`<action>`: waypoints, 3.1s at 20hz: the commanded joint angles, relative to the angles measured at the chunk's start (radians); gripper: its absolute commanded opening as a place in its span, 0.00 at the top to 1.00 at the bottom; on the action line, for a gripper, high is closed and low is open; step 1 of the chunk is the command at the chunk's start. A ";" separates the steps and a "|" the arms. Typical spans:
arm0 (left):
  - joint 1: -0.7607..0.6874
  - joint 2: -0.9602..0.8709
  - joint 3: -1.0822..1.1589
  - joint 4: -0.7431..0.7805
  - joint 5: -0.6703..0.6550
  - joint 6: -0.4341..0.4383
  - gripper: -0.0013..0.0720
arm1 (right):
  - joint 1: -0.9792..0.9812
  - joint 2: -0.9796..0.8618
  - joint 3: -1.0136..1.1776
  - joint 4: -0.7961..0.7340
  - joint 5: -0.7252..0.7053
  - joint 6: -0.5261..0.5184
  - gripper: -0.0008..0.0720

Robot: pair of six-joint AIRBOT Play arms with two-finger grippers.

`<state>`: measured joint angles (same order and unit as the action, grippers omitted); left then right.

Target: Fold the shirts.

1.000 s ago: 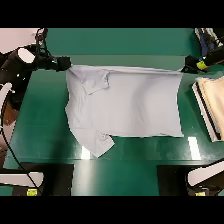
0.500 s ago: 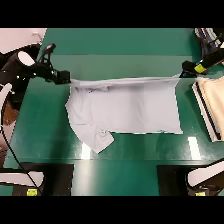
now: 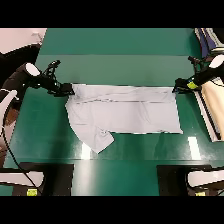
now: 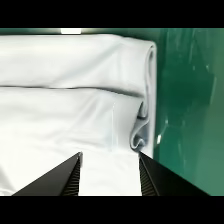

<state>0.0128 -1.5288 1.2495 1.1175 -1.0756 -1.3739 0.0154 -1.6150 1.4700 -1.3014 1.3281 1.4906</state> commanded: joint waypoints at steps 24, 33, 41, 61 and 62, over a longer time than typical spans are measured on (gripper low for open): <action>-0.142 0.546 -0.821 -0.267 0.149 -0.045 0.95 | -0.094 0.523 -0.357 0.077 0.089 -0.017 0.42; -0.142 0.552 -0.703 -0.262 0.071 -0.058 0.95 | -0.489 0.666 -0.866 0.130 0.093 -0.020 0.28; -0.142 0.552 -0.703 -0.259 0.061 -0.058 0.95 | -0.452 0.536 -0.959 0.338 -0.114 -0.097 0.45; -0.142 0.759 -0.473 0.071 -0.198 -0.192 0.96 | -0.256 0.845 -0.763 0.077 0.138 -0.029 0.97; -0.142 0.718 -0.440 0.095 -0.164 -0.177 0.96 | -0.219 0.795 -0.718 0.076 0.105 -0.026 0.97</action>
<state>-0.1295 -0.7547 0.7258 1.1381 -1.3140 -1.5620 -0.2695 -0.7666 0.6842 -1.2179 1.4948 1.4368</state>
